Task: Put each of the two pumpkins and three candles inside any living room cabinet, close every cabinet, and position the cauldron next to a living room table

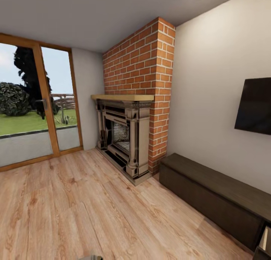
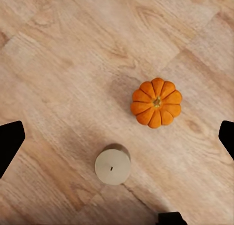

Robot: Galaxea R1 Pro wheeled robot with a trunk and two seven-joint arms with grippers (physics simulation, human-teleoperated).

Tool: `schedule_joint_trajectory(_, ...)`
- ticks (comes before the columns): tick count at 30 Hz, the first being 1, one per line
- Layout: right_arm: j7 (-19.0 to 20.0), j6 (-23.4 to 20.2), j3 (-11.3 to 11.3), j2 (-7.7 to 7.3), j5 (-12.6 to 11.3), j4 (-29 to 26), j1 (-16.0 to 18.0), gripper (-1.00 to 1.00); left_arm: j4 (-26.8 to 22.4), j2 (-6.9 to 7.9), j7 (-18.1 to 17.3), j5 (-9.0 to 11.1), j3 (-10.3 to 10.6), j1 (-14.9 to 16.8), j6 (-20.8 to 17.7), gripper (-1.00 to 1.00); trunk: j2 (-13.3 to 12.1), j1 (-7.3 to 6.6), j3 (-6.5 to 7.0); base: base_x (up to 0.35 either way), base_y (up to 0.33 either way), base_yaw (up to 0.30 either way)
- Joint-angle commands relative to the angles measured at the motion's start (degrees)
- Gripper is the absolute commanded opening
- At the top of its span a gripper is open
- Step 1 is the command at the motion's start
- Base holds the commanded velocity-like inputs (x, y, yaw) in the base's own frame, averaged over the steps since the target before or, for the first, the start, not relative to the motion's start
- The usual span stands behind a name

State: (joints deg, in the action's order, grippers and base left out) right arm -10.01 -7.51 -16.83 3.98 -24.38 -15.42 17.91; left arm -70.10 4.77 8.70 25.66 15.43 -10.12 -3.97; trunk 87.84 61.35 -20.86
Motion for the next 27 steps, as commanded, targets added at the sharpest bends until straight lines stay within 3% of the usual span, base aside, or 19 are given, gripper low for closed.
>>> schedule_joint_trajectory(1, -0.42, -0.32, -0.48, -0.06, -0.36, -0.14, 0.02, 1.00, -0.16, 0.07, 0.44, 0.46, 0.18, 0.01, -0.18, 1.00, 0.45, 0.23, -0.24, 0.000, 0.000, 0.000)
schedule_joint_trajectory(27, -0.36, 1.17, -0.57, 0.10, -0.27, -0.14, -0.22, 1.00, -0.20, 0.07, 0.44, 0.44, 0.21, 0.01, -0.23, 1.00, 10.88, 5.94, -4.91, 0.000, 0.000, 0.000)
